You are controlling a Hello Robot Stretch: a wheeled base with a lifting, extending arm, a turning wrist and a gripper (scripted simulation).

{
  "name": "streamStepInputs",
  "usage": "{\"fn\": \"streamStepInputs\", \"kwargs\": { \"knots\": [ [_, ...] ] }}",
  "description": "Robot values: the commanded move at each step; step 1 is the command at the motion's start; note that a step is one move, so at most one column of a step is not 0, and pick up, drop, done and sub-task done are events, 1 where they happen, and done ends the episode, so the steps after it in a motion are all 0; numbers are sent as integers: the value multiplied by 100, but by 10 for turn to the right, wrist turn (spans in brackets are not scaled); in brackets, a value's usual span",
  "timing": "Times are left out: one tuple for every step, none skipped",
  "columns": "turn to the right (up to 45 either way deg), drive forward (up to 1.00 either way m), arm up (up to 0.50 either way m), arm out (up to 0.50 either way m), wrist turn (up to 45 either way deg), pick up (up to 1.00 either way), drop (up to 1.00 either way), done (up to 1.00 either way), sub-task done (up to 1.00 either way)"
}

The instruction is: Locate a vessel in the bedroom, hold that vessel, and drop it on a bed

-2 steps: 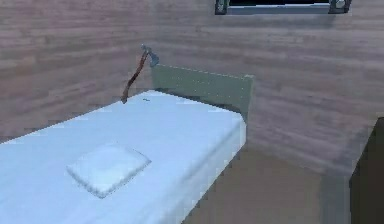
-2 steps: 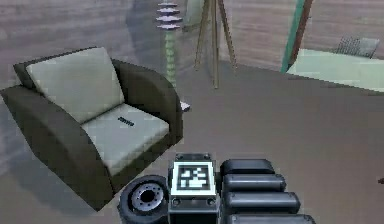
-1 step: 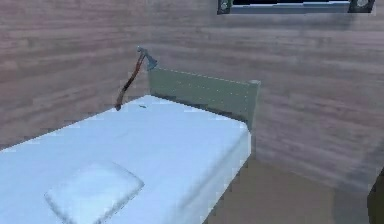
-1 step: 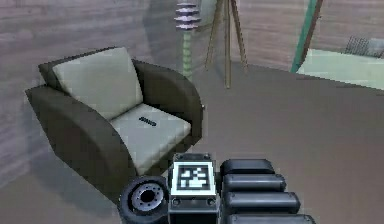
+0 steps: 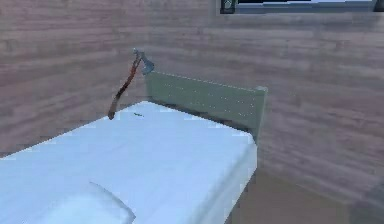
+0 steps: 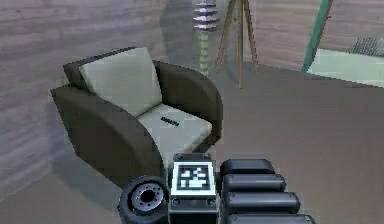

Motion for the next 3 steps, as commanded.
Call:
{"fn": "streamStepInputs", "kwargs": {
  "knots": [
    [450, 0, 0, 0, 0, 0, 0, 0, 0],
    [450, 0, 0, 0, 0, 0, 0, 0, 0],
    [330, 0, 0, 0, 0, 0, 0, 0, 0]
  ]
}}
